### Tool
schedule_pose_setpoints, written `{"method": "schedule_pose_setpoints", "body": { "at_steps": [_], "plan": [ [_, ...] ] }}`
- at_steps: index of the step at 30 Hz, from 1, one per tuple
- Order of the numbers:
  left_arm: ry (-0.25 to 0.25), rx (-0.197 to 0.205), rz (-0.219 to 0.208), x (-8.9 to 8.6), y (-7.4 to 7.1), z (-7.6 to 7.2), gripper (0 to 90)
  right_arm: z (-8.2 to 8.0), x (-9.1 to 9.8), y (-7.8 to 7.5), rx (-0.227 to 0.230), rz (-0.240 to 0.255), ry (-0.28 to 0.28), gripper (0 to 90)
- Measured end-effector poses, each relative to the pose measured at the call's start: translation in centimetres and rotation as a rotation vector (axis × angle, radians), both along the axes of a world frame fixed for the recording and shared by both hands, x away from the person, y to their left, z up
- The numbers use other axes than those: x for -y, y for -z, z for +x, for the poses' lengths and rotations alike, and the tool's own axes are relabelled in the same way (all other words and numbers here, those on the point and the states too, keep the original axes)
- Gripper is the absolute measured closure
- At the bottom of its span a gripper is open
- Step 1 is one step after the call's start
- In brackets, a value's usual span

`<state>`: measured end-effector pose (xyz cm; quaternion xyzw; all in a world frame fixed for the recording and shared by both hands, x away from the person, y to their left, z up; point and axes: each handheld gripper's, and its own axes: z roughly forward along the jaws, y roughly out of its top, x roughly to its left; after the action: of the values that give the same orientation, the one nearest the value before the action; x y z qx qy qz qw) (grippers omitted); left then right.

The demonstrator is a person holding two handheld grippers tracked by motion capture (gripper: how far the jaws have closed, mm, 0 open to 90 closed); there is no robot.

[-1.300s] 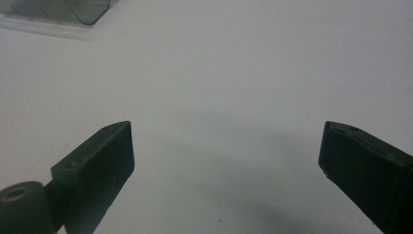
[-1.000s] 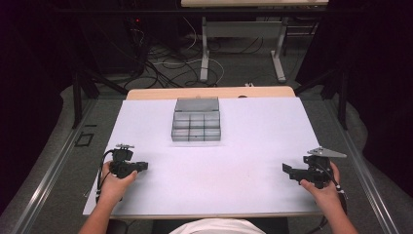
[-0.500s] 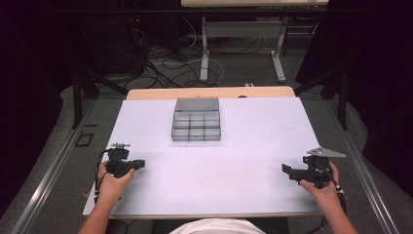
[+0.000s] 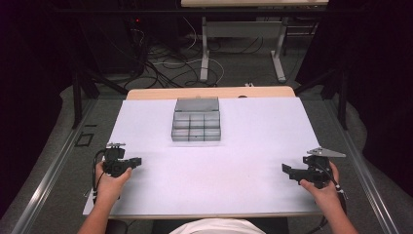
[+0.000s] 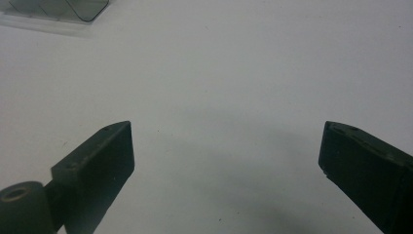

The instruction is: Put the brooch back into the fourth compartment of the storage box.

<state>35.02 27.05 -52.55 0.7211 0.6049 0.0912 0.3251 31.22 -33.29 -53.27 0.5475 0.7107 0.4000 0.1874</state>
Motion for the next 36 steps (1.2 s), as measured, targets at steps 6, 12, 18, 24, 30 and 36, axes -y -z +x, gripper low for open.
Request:
{"method": "schedule_pose_setpoints", "body": {
  "at_steps": [6,12,18,24,30,36],
  "plan": [
    [-0.013,0.013,-0.006,-0.2,-0.1,0.0,80.3,0.1,0.1,0.1,0.002,-0.006,0.001,5.0],
    [-0.034,0.033,-0.017,-0.5,-0.5,-0.1,80.3,0.1,0.1,0.1,0.019,-0.002,0.028,3.7],
    [-0.036,0.039,-0.025,-0.3,-1.0,0.0,80.3,0.1,0.1,0.0,0.018,0.002,0.027,0.6],
    [-0.026,0.056,-0.021,0.4,-1.5,0.4,80.3,0.2,-0.1,0.1,0.019,-0.006,0.03,0.0],
    [-0.012,0.072,-0.017,1.3,-2.0,0.8,80.3,0.3,-0.1,0.2,0.028,-0.034,0.039,0.0],
    [-0.002,0.089,-0.023,2.1,-2.7,1.2,80.3,0.3,-0.2,0.2,0.017,-0.042,0.034,0.0]
  ]
}}
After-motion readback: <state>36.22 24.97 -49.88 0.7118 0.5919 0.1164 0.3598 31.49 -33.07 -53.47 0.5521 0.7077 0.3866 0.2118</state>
